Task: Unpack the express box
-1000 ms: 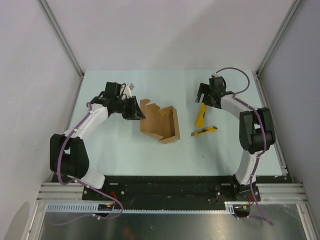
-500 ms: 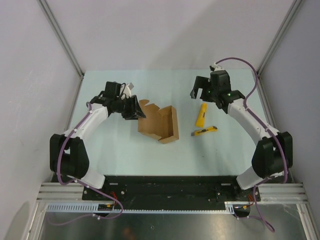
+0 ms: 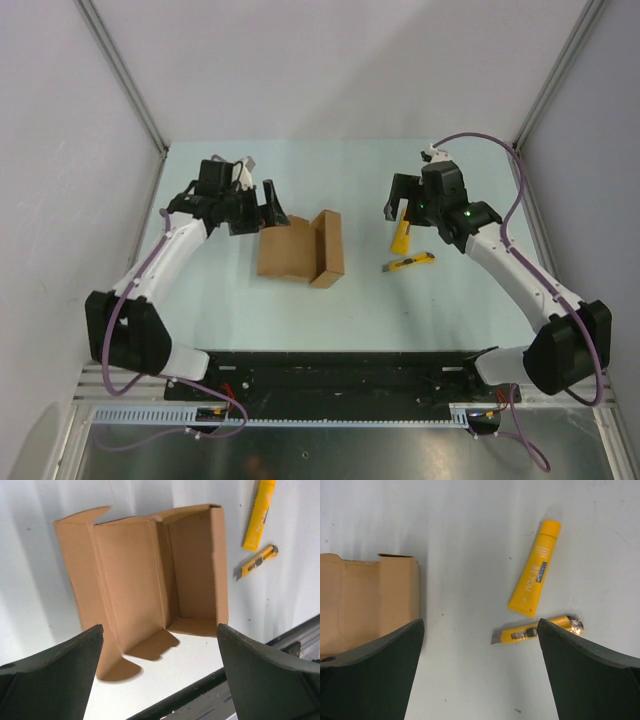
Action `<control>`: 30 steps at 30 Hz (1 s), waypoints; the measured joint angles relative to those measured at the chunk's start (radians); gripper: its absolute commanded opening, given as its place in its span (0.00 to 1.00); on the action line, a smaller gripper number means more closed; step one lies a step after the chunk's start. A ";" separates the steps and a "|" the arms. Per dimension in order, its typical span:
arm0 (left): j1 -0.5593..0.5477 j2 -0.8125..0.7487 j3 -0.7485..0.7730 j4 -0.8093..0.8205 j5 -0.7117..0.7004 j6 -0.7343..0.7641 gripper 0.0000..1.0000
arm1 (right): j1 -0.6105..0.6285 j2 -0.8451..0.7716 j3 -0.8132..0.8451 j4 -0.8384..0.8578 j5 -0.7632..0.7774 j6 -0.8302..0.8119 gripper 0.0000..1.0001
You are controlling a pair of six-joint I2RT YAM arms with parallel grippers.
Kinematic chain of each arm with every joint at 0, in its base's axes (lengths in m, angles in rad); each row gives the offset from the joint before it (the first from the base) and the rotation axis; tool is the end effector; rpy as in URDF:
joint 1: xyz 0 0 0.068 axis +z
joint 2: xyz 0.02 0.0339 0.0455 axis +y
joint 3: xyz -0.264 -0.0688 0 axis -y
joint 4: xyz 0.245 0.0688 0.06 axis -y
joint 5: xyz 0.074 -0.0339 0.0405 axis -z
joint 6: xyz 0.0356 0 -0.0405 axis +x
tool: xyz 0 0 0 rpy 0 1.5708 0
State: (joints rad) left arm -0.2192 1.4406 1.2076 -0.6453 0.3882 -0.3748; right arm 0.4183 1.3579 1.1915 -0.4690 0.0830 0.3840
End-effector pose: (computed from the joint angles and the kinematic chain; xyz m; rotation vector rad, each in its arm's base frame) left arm 0.2960 -0.0797 0.2948 -0.0175 2.4995 -0.7319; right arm 0.2789 0.1207 0.3252 0.0085 2.2265 0.3539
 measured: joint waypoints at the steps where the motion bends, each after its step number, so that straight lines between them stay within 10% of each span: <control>1: 0.000 -0.021 0.003 -0.004 -0.027 0.000 1.00 | 0.004 -0.011 -0.002 -0.011 0.015 0.000 1.00; 30: 0.000 -0.526 0.318 -0.034 -0.340 0.040 1.00 | 0.005 -0.498 0.187 0.019 0.281 -0.070 1.00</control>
State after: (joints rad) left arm -0.2192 0.9150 1.5257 -0.6796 0.0486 -0.3351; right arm 0.4236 0.8600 1.3781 -0.4496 0.3637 0.3138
